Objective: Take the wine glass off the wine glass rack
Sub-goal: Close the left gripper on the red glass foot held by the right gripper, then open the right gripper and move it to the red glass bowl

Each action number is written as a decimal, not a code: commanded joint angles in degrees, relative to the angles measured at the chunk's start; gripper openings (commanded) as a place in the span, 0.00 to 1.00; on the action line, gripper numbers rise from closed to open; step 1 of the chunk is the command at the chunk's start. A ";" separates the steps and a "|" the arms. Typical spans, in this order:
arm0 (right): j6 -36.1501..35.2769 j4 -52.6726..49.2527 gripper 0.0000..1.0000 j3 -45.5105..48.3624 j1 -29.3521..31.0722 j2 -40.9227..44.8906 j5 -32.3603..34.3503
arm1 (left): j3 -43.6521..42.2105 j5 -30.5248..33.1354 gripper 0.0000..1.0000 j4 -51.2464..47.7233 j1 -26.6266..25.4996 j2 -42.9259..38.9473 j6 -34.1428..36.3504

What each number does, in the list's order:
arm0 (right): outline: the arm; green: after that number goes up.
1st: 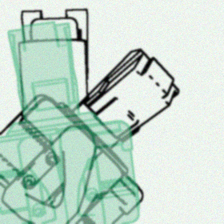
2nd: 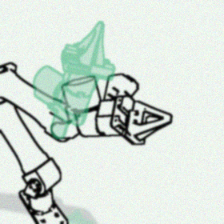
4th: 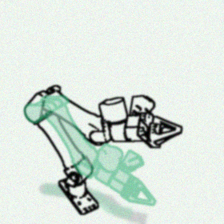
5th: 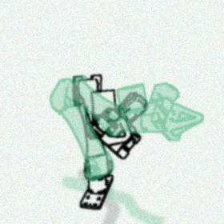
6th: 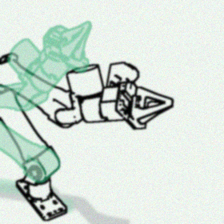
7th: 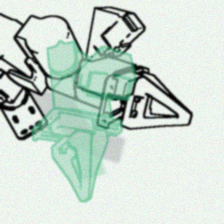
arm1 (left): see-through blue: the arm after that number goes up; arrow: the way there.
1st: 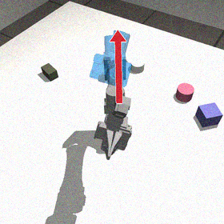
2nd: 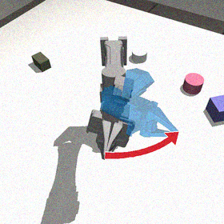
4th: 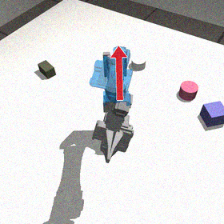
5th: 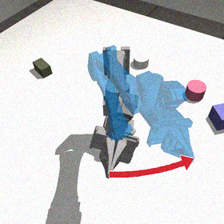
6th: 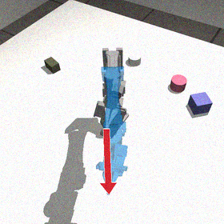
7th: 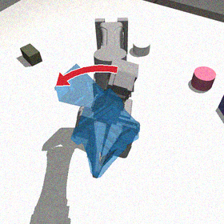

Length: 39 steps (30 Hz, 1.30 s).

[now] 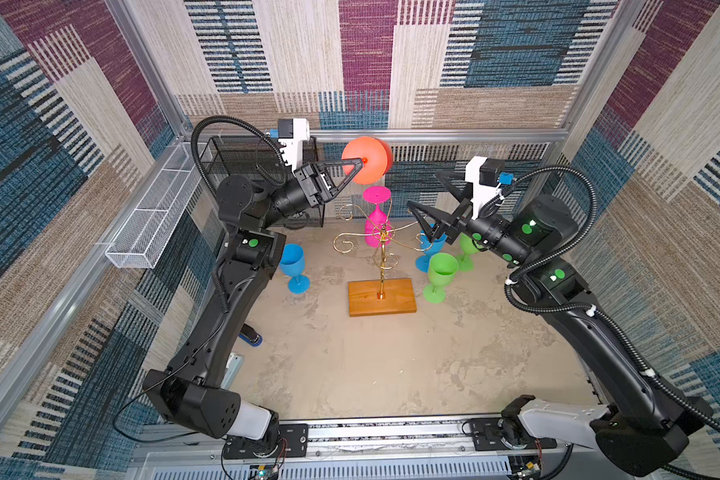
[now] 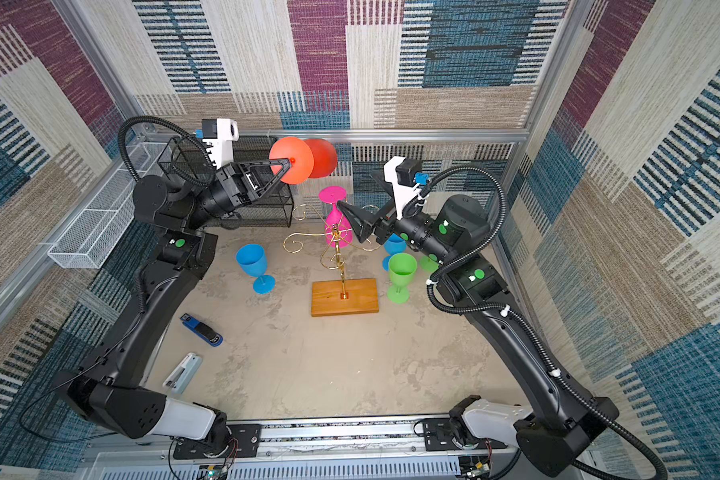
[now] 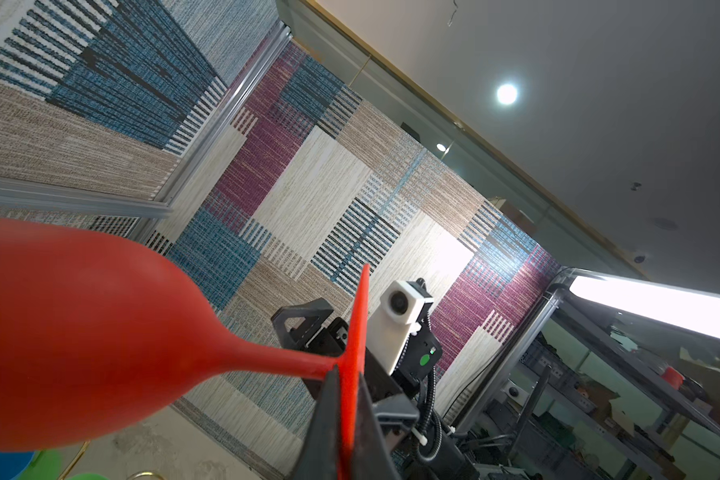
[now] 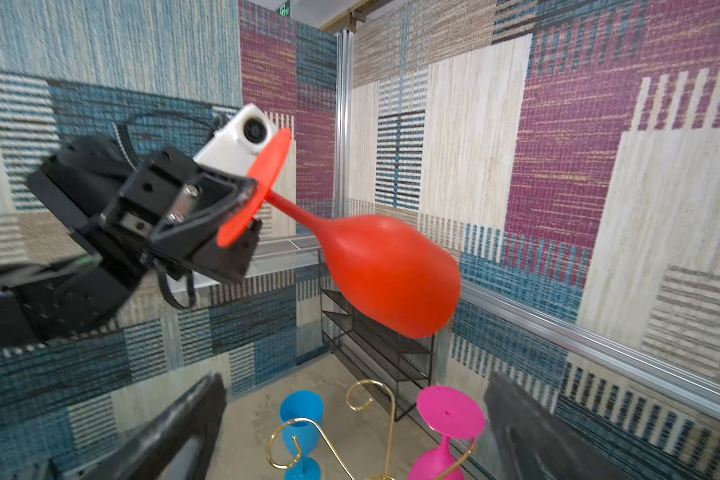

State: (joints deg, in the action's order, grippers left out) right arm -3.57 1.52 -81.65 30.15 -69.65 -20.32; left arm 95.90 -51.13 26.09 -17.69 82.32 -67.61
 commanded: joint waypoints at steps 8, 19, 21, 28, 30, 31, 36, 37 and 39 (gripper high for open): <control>-14.67 18.23 0.99 2.30 3.20 -4.94 -1.54 | -0.10 2.26 0.00 -4.29 0.03 -1.77 -3.26; -13.83 20.93 0.99 -4.83 3.91 -14.73 -5.52 | -0.08 2.36 0.00 -5.24 0.05 -2.78 -4.86; -13.74 21.77 0.99 -5.76 3.90 -16.38 -5.31 | -0.08 2.04 0.00 -5.00 0.12 -2.66 -5.56; -12.76 23.41 0.99 -9.76 4.68 -22.03 -4.08 | 0.41 1.48 0.00 -4.74 0.20 -2.46 -7.24; -12.61 23.34 0.99 -11.95 5.00 -23.35 -3.15 | 0.84 1.15 0.00 -4.64 0.20 -2.14 -7.78; -12.36 23.38 0.99 -12.53 5.00 -23.95 -3.05 | 0.87 0.97 0.00 -4.64 0.20 -2.08 -7.88; -12.16 20.81 0.99 -16.64 5.27 -26.97 -0.89 | 0.17 0.95 0.00 -3.05 0.29 -1.77 -9.61; -12.11 20.71 0.99 -17.08 5.27 -27.39 -0.26 | 0.19 0.91 0.00 -2.89 0.29 -1.75 -9.85; -12.28 19.74 1.00 -18.03 5.27 -27.98 0.25 | 0.49 0.79 0.00 -2.75 0.29 -1.59 -10.08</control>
State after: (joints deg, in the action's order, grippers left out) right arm -16.34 22.02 -98.35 35.35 -97.03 -21.96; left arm 96.09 -49.78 20.38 -17.47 80.58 -76.34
